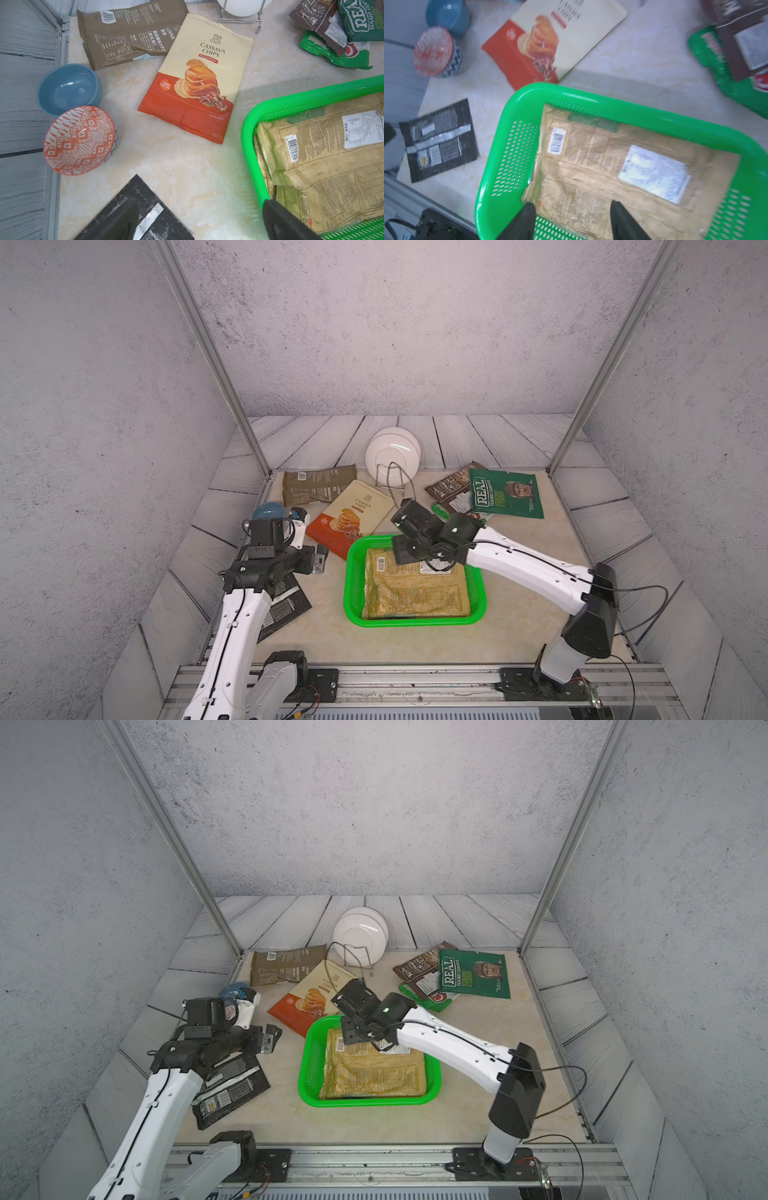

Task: Put the potato chips into the basket
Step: Place the potato chip in the basket, then pick up the potato chip from the corner of the board.

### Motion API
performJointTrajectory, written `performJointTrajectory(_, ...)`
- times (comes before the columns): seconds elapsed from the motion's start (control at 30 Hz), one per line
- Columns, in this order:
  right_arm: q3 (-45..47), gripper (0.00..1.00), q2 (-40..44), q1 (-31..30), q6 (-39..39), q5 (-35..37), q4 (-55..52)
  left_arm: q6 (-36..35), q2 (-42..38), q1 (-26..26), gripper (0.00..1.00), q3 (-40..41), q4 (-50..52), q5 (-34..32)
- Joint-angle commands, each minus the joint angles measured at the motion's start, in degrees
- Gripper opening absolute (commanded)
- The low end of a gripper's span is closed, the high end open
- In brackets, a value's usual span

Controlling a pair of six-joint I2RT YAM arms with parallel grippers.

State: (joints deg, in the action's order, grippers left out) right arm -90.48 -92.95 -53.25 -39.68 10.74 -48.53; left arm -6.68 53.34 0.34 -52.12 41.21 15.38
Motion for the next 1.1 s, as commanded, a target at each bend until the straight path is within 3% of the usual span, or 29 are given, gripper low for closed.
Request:
performJointTrajectory(0.0, 5.49, 0.65, 5.15, 8.95, 3.14, -0.20, 0.68, -1.19, 0.00, -0.29, 1.00, 0.64, 1.26, 3.29)
performJointTrajectory(0.17, 6.32, 0.65, 4.52, 21.18, 8.48, 2.11, 0.90, -1.60, 0.05, -0.32, 1.00, 0.62, 1.78, 5.75)
performJointTrajectory(0.43, -3.81, 0.66, -10.89, 33.66, 14.71, 2.07, 2.26, -1.87, 1.09, -0.27, 1.00, 0.53, 2.29, 6.86)
performJointTrajectory(0.63, -18.76, 0.65, -26.43, 37.41, 18.16, 3.90, -1.92, -2.10, 2.05, -0.33, 1.00, 0.35, 2.72, 7.61)
performJointTrajectory(1.07, -54.74, 0.65, -56.67, 39.47, 23.75, 6.07, -14.62, -1.94, 3.43, -0.39, 1.00, 0.22, 2.56, 7.18)
